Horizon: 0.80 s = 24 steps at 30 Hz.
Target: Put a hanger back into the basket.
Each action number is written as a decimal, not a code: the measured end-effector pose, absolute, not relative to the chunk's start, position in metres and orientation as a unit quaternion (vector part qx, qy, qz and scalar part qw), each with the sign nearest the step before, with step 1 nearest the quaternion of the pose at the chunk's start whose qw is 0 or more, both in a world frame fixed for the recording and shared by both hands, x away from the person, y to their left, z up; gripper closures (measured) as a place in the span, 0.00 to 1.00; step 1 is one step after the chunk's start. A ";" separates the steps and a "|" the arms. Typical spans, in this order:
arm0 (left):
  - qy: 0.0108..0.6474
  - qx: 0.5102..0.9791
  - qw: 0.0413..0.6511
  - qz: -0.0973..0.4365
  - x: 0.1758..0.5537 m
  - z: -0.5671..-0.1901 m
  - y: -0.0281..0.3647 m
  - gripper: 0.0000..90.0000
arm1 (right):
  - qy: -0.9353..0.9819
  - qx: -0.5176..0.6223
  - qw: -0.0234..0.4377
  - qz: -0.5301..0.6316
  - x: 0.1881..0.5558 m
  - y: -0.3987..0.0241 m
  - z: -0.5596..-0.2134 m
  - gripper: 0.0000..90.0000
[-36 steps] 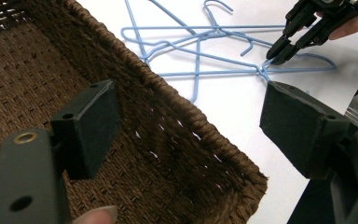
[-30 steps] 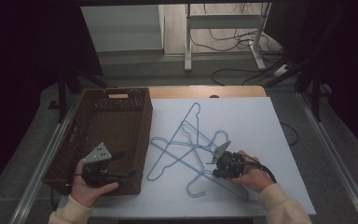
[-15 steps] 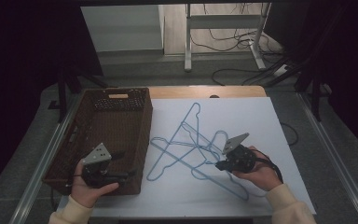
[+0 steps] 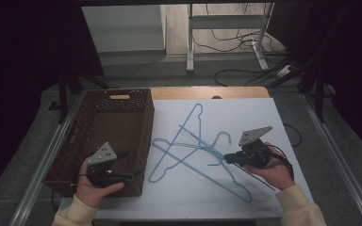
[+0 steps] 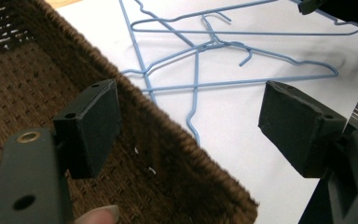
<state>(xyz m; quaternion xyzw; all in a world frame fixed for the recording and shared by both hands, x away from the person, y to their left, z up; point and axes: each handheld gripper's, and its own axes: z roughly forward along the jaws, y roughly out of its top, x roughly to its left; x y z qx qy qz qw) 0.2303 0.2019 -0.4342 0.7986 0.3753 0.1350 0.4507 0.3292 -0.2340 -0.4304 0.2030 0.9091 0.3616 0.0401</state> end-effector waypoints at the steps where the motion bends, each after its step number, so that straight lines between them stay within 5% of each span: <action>1: 0.373 0.800 0.451 0.136 0.231 -0.433 0.200 0.23 | 0.907 0.204 0.041 0.366 0.328 -0.235 -0.428 0.97; 24: 0.309 0.830 0.448 0.117 0.270 -0.411 0.138 0.24 | 0.896 0.179 0.010 0.407 0.318 -0.238 -0.406 0.97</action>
